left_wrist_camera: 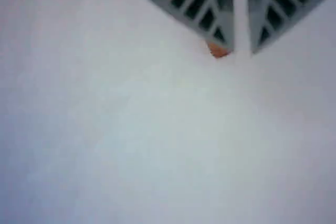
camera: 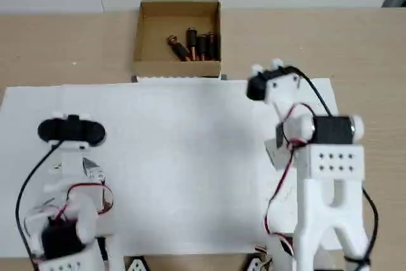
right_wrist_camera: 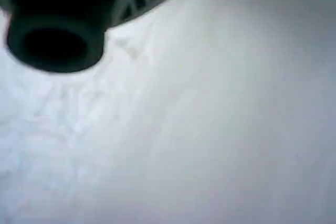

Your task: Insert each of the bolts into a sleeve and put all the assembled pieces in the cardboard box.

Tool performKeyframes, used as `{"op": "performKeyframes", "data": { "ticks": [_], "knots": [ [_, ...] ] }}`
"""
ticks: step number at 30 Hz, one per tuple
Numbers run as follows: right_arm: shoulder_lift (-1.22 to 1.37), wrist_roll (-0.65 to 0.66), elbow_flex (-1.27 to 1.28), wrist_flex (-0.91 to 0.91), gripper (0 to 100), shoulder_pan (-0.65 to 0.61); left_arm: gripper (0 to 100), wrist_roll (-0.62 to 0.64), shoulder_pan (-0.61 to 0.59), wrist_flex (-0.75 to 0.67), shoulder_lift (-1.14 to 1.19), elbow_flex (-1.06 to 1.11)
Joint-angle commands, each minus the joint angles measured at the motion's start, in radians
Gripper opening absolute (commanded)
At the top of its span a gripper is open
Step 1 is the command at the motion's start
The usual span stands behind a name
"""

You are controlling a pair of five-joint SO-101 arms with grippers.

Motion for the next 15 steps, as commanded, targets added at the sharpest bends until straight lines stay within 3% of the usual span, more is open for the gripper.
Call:
{"op": "performKeyframes", "data": {
  "ticks": [1, 15],
  "knots": [
    [-0.116, 0.028, 0.084, -0.044, 0.8, 0.039, 1, 0.012, -0.003, -0.021, 0.21, -0.145],
    [-0.239, 0.028, 0.215, -0.074, 0.7, 0.114, 0, 0.017, -0.003, 0.39, 0.914, -0.783]
  ]
}}
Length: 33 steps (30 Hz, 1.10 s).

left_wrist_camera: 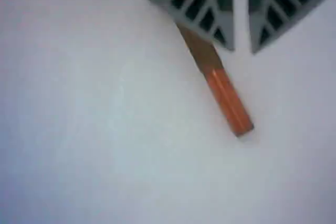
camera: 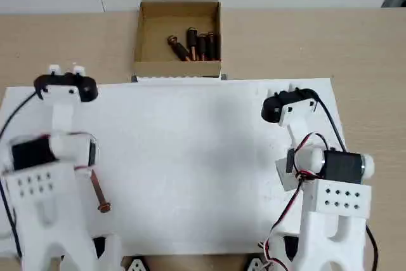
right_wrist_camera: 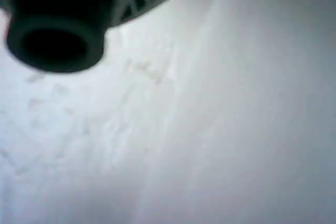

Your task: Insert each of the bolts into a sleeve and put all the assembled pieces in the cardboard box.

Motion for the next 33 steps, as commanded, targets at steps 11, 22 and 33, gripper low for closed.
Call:
{"op": "performKeyframes", "data": {
  "ticks": [11, 22, 33],
  "knots": [
    [-0.044, 0.011, -0.005, -0.025, 0.7, 0.005, 0, -0.046, -0.005, 0.054, 0.331, -0.099],
    [-0.044, 0.011, 0.035, -0.081, 0.7, 0.005, 8, -0.071, -0.003, 0.048, 0.522, -0.101],
    [-0.044, 0.011, 0.035, -0.081, 0.7, 0.005, 12, -0.133, -0.103, 0.038, 0.611, -0.101]
  ]
}}
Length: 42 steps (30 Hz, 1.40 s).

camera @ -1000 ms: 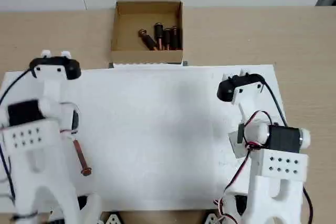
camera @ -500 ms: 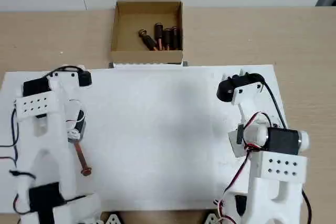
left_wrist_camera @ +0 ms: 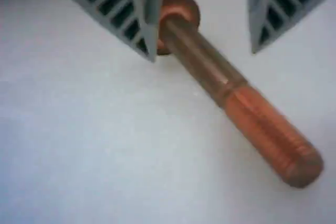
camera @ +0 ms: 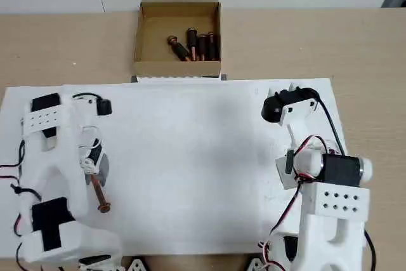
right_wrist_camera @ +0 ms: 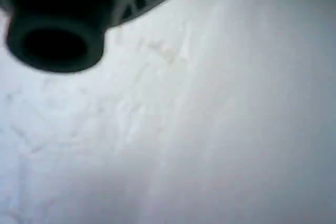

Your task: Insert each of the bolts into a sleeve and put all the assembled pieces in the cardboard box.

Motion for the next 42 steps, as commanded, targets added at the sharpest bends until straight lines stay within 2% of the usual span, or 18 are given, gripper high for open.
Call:
{"op": "performKeyframes", "data": {
  "ticks": [1, 13, 26, 38, 42],
  "knots": [
    [-0.019, 0.011, -0.005, -0.016, 0.7, 0.007, 12, -0.034, -0.049, 0.008, 0.009, -0.041],
    [-0.019, 0.011, -0.005, -0.016, 0.7, 0.005, 12, -0.057, -0.069, -0.057, 0.107, -0.041],
    [-0.01, 0.011, -0.002, -0.061, 0.7, 0.002, 11, -0.084, -0.069, -0.057, 0.11, -0.044],
    [-0.01, 0.011, -0.002, -0.065, 0.7, 0.001, 11, -0.084, -0.069, -0.187, 0.112, 0.076],
    [-0.01, 0.011, -0.002, -0.065, 0.7, 0.001, 5, -0.084, -0.069, -0.206, 0.112, 0.099]
  ]
}}
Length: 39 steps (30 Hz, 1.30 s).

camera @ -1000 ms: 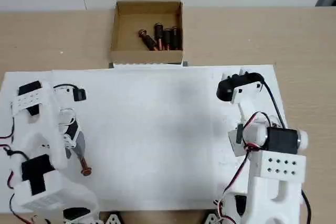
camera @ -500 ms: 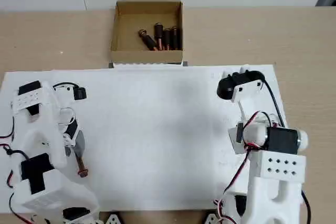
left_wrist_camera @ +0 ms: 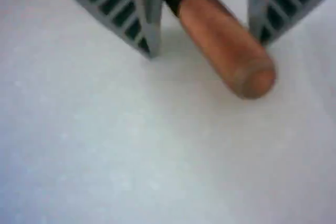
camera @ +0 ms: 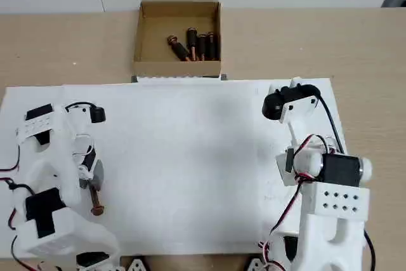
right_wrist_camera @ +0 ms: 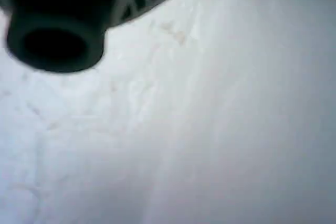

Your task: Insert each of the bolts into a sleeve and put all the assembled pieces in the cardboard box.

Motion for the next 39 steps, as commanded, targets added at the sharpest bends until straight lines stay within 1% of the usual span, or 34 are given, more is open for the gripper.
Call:
{"op": "performKeyframes", "data": {
  "ticks": [1, 2, 6, 9, 12, 17, 20, 23, 27, 29, 32, 34, 39],
  "knots": [
    [-0.01, 0.011, -0.006, -0.021, 0.7, 0.001, 2, -0.006, -0.002, -0.026, 0.009, 0.019],
    [-0.01, 0.011, -0.006, -0.021, 0.7, 0.001, 0, -0.006, -0.002, -0.025, 0.009, 0.019],
    [-0.01, 0.012, -0.006, -0.021, 0.6, 0.001, 0, -0.006, -0.002, -0.008, 0.0, 0.018],
    [-0.01, 0.012, -0.006, -0.021, 0.6, 0.001, 0, -0.006, -0.002, 0.031, -0.002, -0.012],
    [-0.012, 0.012, -0.006, -0.021, 0.6, 0.001, 0, -0.006, -0.002, 0.084, -0.002, -0.074],
    [-0.012, 0.012, -0.006, -0.021, 0.6, 0.001, 0, -0.006, -0.002, 0.196, -0.002, -0.24],
    [-0.012, 0.012, -0.006, -0.021, 0.6, 0.001, 0, -0.006, -0.002, 0.203, -0.003, -0.309],
    [-0.012, 0.012, -0.006, -0.021, 0.6, 0.001, 0, -0.005, 0.0, 0.203, -0.003, -0.334],
    [-0.012, 0.012, -0.006, -0.019, 0.6, 0.001, 0, 0.014, 0.06, 0.203, -0.003, -0.334],
    [-0.012, 0.012, -0.006, -0.019, 0.6, 0.001, 0, 0.1, 0.1, 0.203, -0.003, -0.34],
    [-0.012, 0.012, -0.006, -0.019, 0.6, 0.001, 0, 0.301, 0.161, 0.201, -0.002, -0.367],
    [-0.012, 0.012, -0.006, -0.019, 0.6, 0.001, 0, 0.41, 0.199, 0.201, -0.002, -0.398],
    [-0.012, 0.012, -0.006, -0.013, 0.6, 0.001, 0, 0.585, 0.249, 0.19, 0.009, -0.486]
  ]
}}
